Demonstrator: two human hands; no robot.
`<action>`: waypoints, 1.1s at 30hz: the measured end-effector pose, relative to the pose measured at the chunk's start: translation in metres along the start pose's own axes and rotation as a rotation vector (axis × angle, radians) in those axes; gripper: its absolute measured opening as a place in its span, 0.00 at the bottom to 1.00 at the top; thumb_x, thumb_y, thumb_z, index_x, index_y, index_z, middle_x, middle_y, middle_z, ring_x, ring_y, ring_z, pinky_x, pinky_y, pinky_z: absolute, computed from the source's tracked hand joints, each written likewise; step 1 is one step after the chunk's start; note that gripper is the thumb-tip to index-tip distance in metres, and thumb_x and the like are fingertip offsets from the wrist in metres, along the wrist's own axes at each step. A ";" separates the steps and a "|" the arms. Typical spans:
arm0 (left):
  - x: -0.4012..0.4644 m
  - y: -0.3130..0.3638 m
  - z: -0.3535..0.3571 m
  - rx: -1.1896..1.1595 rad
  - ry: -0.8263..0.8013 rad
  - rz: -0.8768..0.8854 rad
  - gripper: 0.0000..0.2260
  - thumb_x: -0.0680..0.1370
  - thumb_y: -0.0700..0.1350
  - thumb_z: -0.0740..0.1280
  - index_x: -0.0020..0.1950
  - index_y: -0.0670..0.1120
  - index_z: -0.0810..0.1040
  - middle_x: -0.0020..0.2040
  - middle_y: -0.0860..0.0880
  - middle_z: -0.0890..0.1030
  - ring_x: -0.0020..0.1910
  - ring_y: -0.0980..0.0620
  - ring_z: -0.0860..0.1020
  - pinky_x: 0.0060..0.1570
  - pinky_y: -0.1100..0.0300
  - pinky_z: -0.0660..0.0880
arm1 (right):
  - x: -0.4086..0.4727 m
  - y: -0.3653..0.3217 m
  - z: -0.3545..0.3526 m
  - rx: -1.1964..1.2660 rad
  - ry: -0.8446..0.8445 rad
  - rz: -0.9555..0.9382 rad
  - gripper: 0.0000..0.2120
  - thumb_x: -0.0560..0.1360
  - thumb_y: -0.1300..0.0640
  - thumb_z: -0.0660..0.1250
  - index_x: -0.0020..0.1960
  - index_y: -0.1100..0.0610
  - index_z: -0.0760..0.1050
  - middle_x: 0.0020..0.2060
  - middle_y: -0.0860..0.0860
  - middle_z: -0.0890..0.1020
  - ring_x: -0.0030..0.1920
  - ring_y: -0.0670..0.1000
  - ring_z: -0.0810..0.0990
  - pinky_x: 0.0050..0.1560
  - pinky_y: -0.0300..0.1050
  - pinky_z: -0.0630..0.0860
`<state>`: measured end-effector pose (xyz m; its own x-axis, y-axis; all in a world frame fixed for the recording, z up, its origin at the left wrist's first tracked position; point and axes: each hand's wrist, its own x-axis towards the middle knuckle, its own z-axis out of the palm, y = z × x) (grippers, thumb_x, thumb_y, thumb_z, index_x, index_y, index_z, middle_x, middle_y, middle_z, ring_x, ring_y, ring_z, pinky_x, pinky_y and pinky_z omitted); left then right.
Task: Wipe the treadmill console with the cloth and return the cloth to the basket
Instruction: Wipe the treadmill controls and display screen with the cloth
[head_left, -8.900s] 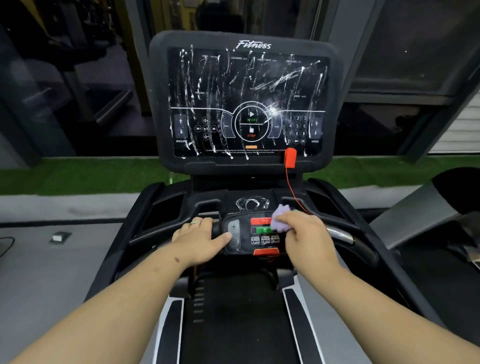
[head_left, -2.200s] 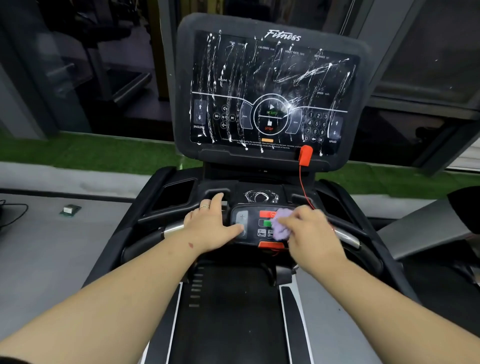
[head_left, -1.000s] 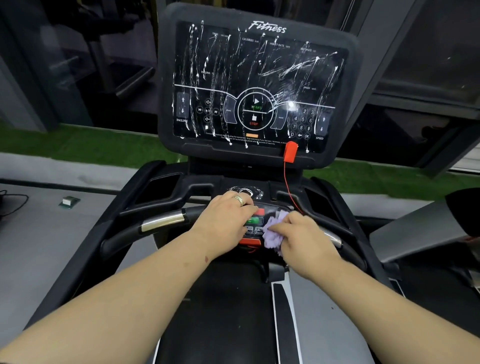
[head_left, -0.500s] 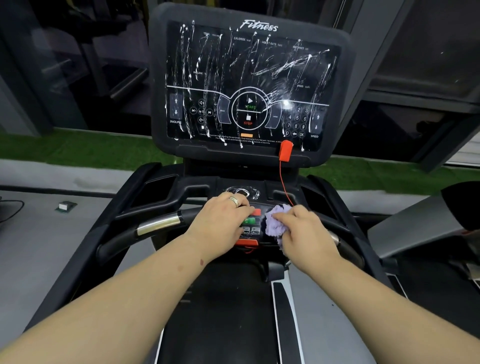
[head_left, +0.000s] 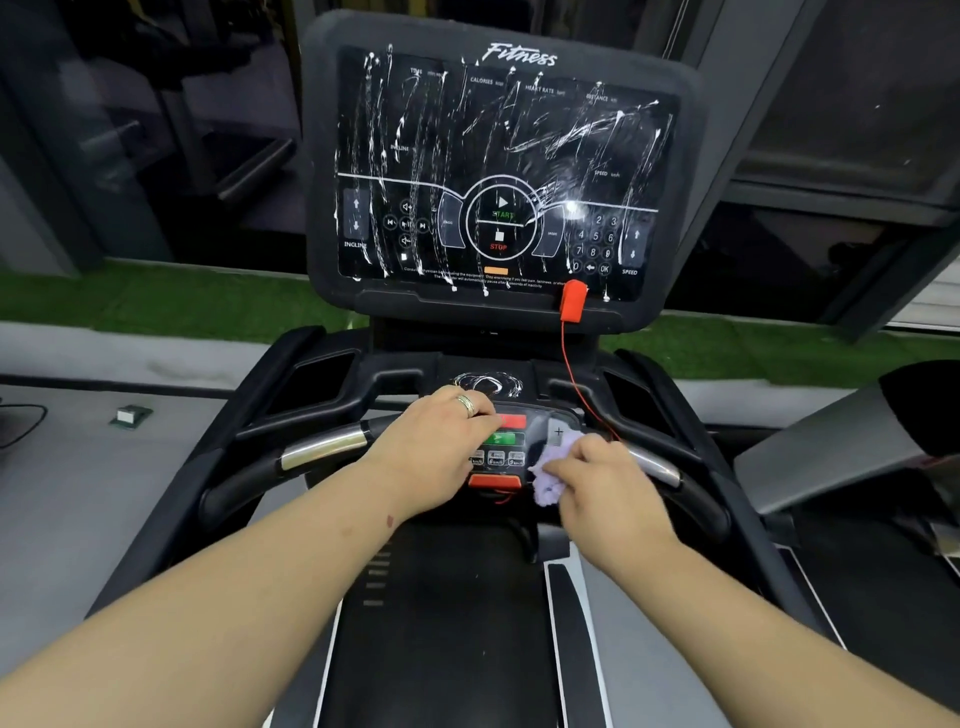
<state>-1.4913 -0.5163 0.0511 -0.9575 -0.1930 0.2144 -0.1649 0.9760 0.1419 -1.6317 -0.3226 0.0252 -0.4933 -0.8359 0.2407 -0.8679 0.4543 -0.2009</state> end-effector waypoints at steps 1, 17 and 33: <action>-0.002 -0.002 0.000 -0.007 -0.005 -0.011 0.26 0.74 0.41 0.72 0.72 0.49 0.75 0.68 0.54 0.73 0.66 0.48 0.70 0.63 0.49 0.74 | 0.000 -0.011 0.007 0.015 -0.008 -0.031 0.16 0.69 0.64 0.69 0.51 0.49 0.84 0.44 0.49 0.75 0.41 0.54 0.70 0.36 0.49 0.76; -0.022 -0.010 -0.002 -0.026 -0.002 -0.048 0.23 0.73 0.38 0.73 0.68 0.46 0.78 0.66 0.51 0.75 0.64 0.46 0.72 0.56 0.50 0.76 | 0.013 -0.048 0.012 0.015 -0.111 -0.190 0.17 0.74 0.58 0.63 0.59 0.45 0.82 0.48 0.47 0.73 0.46 0.56 0.72 0.41 0.47 0.73; -0.023 -0.015 0.004 -0.071 0.017 -0.033 0.26 0.75 0.40 0.72 0.73 0.48 0.74 0.68 0.52 0.73 0.68 0.48 0.69 0.68 0.52 0.71 | 0.009 -0.027 0.000 -0.021 -0.128 -0.111 0.15 0.75 0.57 0.63 0.54 0.44 0.84 0.46 0.48 0.74 0.47 0.57 0.73 0.44 0.51 0.78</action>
<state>-1.4678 -0.5266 0.0402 -0.9476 -0.2271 0.2248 -0.1785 0.9597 0.2173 -1.6125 -0.3424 0.0326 -0.3843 -0.9130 0.1366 -0.9182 0.3626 -0.1596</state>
